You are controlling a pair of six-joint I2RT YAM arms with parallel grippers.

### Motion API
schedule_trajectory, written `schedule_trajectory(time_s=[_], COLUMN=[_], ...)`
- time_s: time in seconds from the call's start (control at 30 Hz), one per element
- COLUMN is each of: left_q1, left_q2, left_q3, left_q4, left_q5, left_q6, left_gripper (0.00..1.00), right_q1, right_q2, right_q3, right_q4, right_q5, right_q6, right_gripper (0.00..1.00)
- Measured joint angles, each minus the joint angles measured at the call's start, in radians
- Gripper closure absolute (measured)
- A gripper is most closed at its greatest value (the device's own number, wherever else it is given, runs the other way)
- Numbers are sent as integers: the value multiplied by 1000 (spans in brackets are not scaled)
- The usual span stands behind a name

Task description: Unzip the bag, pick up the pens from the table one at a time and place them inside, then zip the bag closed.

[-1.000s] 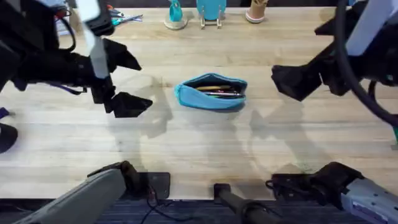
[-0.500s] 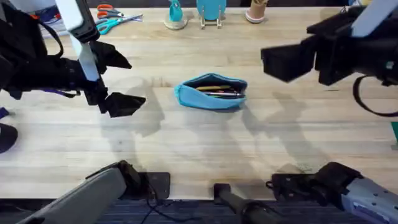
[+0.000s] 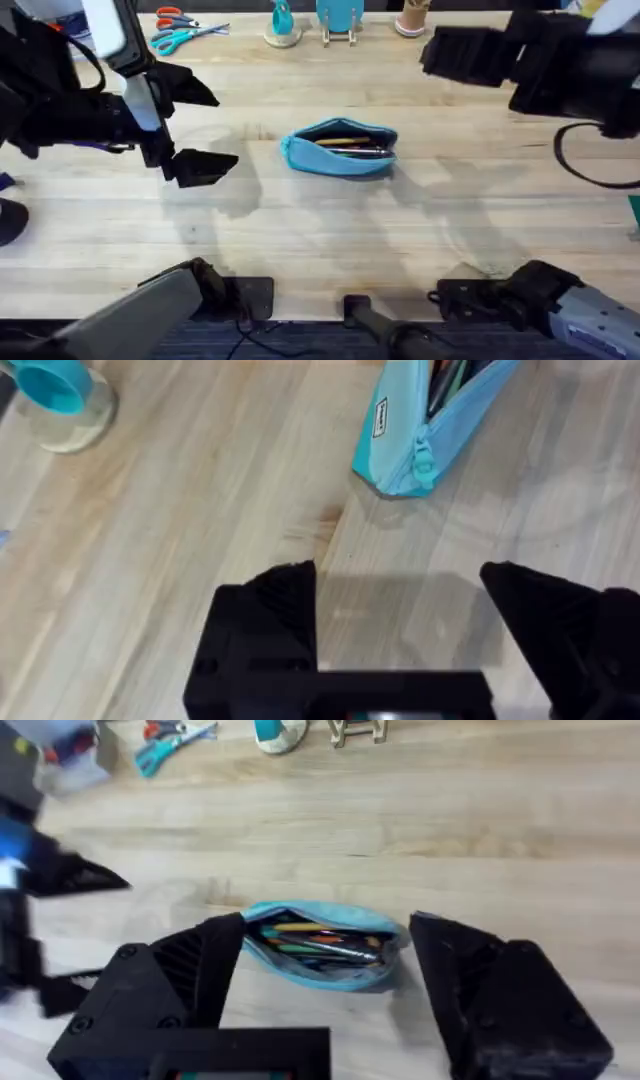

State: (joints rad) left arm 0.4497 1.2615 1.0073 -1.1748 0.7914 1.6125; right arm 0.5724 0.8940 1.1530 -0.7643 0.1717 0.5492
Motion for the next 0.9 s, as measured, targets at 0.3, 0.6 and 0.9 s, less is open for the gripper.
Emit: schedule_trajectory(time_s=[0.3,0.6,0.9], left_q1=[2,4,4], left_q2=[150,164,164], left_q3=[-6,-6,-6], left_q4=[16,24,24], left_q5=[9,9,9], left_q6=[31,34,34], left_gripper=[6,7,7], right_q1=[0,110,180], right_q2=[102,240,283], right_q3=[0,0,0], right_q4=[13,113,149], right_q5=[-129,-225,-247], right_q6=[214,292,292], right_gripper=[4,4,4])
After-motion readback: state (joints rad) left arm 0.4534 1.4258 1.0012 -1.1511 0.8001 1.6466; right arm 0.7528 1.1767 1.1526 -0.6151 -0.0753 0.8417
